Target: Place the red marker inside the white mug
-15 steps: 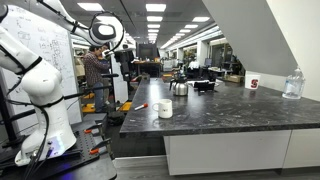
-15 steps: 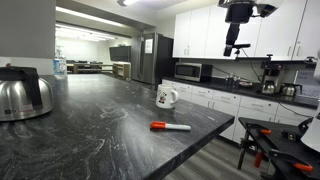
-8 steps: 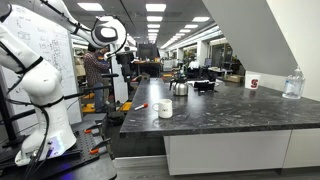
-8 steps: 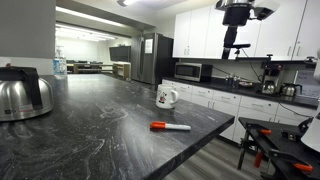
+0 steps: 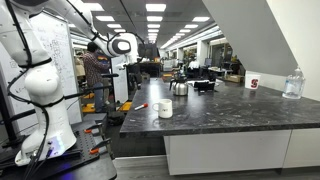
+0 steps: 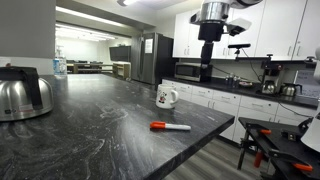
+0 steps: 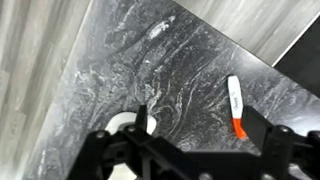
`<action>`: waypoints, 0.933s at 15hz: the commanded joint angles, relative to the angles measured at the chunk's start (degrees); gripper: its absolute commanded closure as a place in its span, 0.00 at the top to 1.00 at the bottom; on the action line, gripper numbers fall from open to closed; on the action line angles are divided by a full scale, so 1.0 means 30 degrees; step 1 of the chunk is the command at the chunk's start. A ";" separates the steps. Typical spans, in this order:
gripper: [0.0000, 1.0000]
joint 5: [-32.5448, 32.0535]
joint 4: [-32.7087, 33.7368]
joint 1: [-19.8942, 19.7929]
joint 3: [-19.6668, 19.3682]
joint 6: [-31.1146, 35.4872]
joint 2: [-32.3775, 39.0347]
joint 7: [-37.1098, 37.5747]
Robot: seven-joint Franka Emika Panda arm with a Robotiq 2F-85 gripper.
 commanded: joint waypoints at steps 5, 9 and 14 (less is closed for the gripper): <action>1.00 0.0068 0.4787 0.0842 -0.0234 0.1090 0.7143 -0.2101; 1.00 -0.0211 0.6193 0.1439 -0.0116 0.1002 0.9239 -0.2326; 1.00 -0.0156 0.6649 0.2260 0.0031 0.1423 1.0944 -0.2480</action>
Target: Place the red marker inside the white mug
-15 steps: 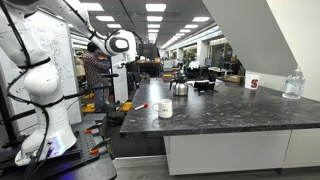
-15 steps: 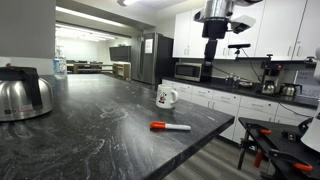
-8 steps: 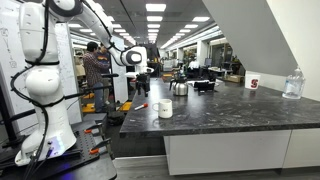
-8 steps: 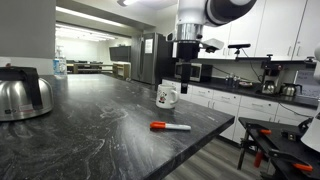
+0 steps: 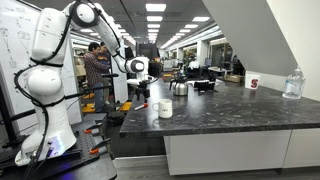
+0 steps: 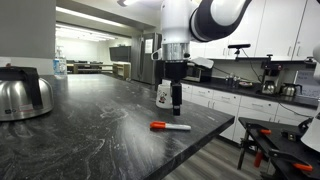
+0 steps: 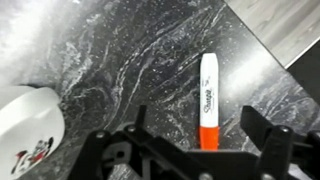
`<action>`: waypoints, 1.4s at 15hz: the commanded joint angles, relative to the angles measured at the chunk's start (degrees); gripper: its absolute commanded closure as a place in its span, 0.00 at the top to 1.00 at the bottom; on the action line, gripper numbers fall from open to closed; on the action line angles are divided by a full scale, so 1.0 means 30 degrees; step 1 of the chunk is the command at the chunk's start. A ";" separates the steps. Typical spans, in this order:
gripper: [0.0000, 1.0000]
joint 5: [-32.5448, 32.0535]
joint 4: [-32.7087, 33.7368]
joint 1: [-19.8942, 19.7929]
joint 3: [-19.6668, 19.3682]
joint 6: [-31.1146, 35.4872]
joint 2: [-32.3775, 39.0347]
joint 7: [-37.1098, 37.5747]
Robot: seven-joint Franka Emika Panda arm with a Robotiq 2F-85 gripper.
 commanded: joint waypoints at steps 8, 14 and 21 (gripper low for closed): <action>0.61 -0.0344 0.1944 0.0966 -0.0053 0.0186 0.3068 -0.1031; 0.14 -0.0397 0.2703 0.1004 -0.0079 0.0346 0.3221 -0.1268; 0.06 -0.1044 0.3127 0.1047 -0.0553 0.0952 0.3135 -0.0972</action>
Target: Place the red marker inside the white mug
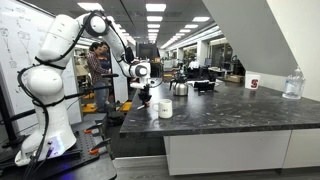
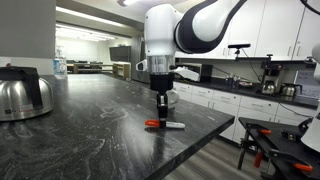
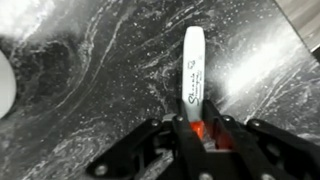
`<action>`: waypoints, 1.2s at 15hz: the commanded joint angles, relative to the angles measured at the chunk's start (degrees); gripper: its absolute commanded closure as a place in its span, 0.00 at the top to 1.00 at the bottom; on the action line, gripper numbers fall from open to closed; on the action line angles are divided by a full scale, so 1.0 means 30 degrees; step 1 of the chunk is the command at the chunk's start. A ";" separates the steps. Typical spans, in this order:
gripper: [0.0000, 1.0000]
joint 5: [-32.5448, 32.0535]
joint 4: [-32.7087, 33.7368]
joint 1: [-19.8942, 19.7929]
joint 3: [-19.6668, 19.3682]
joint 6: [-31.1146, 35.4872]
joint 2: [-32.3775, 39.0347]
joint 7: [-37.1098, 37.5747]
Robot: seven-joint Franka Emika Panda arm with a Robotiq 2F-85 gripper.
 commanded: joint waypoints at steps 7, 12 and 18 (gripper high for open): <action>0.06 -0.0799 -0.1149 -0.0863 -0.1555 0.4473 -0.3236 0.0265; 0.06 0.0098 -0.1747 -0.2533 -0.1804 0.5212 -0.5759 -0.0840; 0.06 0.1120 -0.3568 -0.3915 -0.2091 0.8269 -0.7240 -0.3207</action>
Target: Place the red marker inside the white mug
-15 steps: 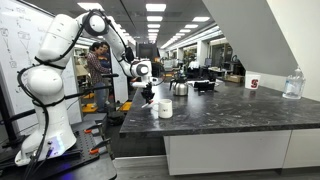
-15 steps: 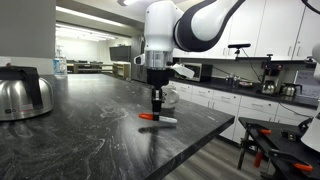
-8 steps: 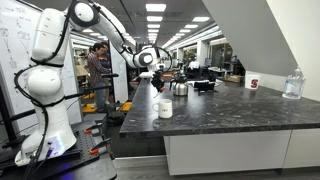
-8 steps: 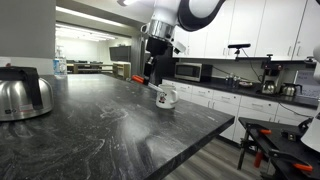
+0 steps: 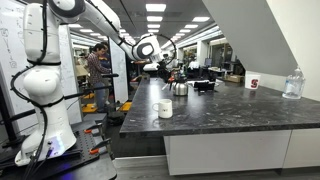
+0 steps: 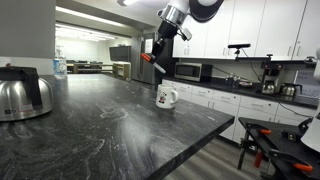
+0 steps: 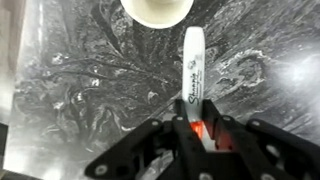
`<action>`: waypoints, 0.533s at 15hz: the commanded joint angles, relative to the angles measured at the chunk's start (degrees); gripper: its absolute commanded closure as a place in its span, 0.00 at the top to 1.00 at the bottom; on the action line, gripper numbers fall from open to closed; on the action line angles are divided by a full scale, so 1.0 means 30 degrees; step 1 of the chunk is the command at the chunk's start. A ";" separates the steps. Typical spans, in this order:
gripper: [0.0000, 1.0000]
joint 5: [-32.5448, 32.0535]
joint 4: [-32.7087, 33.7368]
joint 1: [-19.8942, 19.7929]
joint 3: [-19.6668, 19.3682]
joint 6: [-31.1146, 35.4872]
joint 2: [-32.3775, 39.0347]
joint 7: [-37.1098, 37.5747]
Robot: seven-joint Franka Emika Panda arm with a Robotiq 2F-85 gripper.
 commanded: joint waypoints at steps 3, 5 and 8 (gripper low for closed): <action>0.06 0.2269 -0.1919 -0.0874 0.0269 0.3179 -0.0608 -0.2860; 0.06 0.2860 -0.2253 -0.1023 0.0231 0.3544 -0.0529 -0.3309; 0.06 0.2885 -0.2623 -0.1248 0.0074 0.3770 -0.0423 -0.3328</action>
